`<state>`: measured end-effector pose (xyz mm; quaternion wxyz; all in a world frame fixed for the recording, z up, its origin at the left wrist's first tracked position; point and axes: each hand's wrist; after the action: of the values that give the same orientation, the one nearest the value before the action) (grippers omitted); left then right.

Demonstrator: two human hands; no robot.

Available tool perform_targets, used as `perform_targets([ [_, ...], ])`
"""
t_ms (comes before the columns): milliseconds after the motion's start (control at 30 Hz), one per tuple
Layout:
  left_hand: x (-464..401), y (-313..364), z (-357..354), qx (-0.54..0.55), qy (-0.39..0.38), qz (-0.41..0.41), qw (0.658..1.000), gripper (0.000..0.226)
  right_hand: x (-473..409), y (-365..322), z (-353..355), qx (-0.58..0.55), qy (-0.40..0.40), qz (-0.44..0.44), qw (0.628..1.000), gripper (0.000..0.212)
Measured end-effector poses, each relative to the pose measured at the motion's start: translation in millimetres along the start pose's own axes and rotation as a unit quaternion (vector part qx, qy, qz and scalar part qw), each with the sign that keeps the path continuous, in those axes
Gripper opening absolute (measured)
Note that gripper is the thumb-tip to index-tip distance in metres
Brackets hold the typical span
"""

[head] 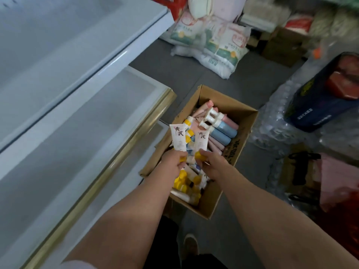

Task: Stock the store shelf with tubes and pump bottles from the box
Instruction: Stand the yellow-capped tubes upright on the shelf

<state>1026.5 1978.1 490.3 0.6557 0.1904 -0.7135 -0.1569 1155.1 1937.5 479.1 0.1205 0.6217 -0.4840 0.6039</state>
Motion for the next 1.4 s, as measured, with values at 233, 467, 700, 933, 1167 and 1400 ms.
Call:
perform_targets([
  [233, 76.1, 1.6, -3.3, 0.066, -0.037, -0.162, 0.984, 0.039, 72.6, -19.9, 12.0, 0.018, -0.122, 0.125, 0.985, 0.012],
  [467, 160.6, 16.3, 6.2, 0.127, -0.046, -0.262, 0.956, 0.029, 133.4, -34.9, -4.7, 0.049, -0.233, 0.221, 0.946, 0.026],
  [700, 216.9, 40.1, 60.1, 0.077, 0.044, -0.356, 0.93, 0.048, 200.8, -32.8, -53.4, 0.074, -0.346, 0.289, 0.889, 0.048],
  [933, 263.2, 58.1, 136.5, 0.086, 0.107, -0.421, 0.897, 0.052, 252.7, 2.6, -113.5, 0.109, -0.428, 0.274, 0.855, 0.043],
  [1167, 304.1, 65.8, 239.3, 0.119, 0.199, -0.463, 0.856, 0.047, 300.4, 60.7, -190.6, 0.146, -0.497, 0.245, 0.819, 0.049],
  [1400, 338.0, 52.8, 364.9, 0.142, 0.293, -0.482, 0.813, 0.047, 340.5, 151.3, -275.7, 0.204, -0.542, 0.239, 0.78, 0.045],
])
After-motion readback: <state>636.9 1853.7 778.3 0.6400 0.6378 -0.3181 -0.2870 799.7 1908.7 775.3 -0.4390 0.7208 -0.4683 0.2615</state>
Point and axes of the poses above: each hand's wrist, its own x-axis away from the middle knuckle, its own z-axis out of the back of the hand, y = z × x, and after that the axes turned 5 degrees about -x, right-handed
